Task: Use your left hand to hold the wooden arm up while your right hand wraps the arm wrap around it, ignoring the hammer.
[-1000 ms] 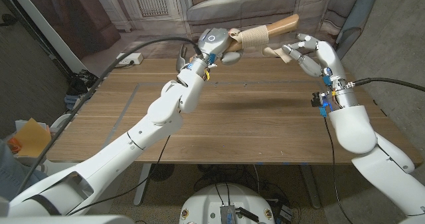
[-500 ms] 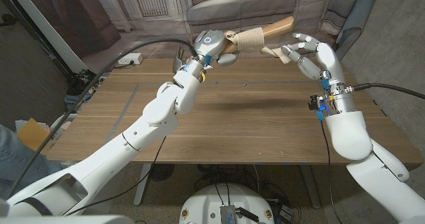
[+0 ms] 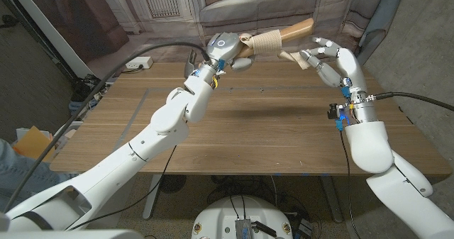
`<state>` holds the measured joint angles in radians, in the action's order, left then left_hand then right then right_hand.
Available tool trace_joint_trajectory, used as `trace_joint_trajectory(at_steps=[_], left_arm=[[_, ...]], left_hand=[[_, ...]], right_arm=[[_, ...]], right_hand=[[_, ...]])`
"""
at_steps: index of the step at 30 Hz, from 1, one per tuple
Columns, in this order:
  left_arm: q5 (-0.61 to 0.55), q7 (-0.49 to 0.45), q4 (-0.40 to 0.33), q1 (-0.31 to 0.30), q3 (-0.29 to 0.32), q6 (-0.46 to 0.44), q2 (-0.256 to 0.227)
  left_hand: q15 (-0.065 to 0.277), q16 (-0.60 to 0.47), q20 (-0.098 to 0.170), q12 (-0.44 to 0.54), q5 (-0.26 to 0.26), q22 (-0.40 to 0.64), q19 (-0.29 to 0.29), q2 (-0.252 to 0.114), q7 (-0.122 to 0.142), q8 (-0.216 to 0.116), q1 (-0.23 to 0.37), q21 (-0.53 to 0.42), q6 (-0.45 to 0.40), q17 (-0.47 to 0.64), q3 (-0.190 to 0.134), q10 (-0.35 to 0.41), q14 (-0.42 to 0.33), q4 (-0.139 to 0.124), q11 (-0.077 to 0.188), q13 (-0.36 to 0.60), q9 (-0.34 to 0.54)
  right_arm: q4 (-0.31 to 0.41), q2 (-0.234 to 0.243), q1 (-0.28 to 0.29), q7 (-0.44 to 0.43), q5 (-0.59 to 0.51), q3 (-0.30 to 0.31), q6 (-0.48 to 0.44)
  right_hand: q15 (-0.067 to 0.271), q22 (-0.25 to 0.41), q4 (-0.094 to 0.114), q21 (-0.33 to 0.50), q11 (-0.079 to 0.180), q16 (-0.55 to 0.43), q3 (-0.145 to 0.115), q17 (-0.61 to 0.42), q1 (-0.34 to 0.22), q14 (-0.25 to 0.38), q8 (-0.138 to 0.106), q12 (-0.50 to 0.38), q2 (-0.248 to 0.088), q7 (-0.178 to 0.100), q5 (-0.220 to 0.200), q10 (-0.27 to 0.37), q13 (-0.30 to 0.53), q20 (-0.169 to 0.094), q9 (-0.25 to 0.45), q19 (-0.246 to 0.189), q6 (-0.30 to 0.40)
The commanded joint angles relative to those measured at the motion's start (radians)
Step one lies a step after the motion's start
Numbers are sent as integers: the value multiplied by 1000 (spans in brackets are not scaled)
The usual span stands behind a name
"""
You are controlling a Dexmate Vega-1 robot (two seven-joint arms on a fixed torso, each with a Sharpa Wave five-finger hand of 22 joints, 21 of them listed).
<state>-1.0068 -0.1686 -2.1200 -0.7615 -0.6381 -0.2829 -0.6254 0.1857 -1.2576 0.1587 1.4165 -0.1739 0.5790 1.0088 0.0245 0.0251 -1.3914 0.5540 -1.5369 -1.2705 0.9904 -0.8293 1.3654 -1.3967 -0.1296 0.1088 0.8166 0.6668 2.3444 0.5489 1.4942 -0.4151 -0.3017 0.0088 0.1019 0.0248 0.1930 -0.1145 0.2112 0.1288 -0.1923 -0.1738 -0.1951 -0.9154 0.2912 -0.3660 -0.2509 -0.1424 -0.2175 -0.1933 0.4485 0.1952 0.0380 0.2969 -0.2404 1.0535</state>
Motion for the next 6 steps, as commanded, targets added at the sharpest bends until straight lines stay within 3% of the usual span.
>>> trace_joint_trajectory(at_steps=[1, 6], left_arm=[[-11, -3, 7, 1, -7, -3, 3], [-6, -8, 13, 7, -9, 6, 5]], left_hand=[[4, -132, 50, 4, 0, 4, 3, -5, -3, -1, 6, -1, -1, 64, 2, 11, -7, -1, 1, 0, 3], [4, -135, 50, -2, 0, 3, 1, -4, -4, -1, 6, 0, -3, 67, 2, 16, -9, -1, -2, -13, 3]], right_arm=[[-27, -2, -19, -4, 9, -13, 19], [-23, -4, -11, -12, 2, -11, 19]], right_hand=[[1, 3, -1, 8, 3, -5, -4, -4, 0, 10, 0, 1, 6, -5, -1, 0, 3, 3, 1, -3, 4], [2, 3, -1, 8, 3, -5, -4, -4, 0, 10, 0, 1, 6, -5, -1, 0, 3, 4, 1, -3, 4]])
